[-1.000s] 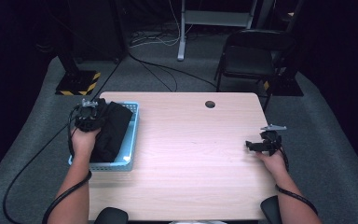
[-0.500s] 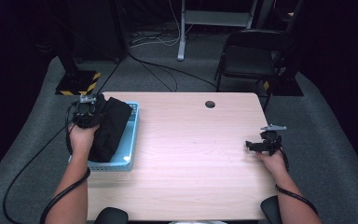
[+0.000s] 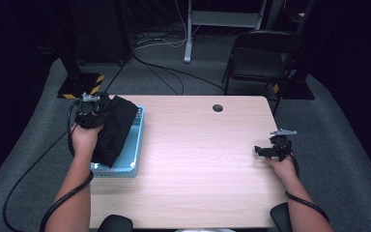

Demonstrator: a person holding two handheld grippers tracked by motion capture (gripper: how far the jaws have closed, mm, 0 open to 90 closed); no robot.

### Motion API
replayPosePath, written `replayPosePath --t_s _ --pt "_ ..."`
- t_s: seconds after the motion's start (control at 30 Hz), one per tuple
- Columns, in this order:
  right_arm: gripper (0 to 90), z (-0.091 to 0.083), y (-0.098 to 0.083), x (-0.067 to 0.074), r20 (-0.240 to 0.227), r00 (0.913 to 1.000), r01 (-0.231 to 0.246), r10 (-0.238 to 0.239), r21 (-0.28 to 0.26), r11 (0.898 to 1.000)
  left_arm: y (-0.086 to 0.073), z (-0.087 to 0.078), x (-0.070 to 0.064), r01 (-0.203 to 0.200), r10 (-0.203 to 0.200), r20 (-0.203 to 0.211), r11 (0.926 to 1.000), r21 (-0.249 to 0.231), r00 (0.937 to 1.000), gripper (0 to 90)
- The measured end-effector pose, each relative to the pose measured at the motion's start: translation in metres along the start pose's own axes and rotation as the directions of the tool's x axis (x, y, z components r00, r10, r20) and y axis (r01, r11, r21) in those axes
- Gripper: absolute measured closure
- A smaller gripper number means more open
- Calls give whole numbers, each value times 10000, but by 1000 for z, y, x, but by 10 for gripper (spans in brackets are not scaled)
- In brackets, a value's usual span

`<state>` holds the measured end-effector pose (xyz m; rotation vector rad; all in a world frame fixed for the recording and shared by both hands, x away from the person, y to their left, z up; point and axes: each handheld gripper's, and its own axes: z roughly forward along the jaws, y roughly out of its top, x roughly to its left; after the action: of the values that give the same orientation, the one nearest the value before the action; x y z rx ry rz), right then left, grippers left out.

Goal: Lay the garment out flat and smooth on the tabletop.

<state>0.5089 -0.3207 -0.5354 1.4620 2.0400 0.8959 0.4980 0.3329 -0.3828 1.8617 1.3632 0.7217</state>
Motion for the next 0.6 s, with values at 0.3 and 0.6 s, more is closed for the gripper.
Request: replayPosePath --t_s 0.3,0.6 --pt "0 0 0 0 0 10000 5 -5 -4 10000 4 -2 -4 -114 114 76 9999 -8 9999 763" --pt "0 0 0 0 2 10000 2 -2 -1 10000 10 -9 -7 -245 246 108 9996 -117 9996 764"
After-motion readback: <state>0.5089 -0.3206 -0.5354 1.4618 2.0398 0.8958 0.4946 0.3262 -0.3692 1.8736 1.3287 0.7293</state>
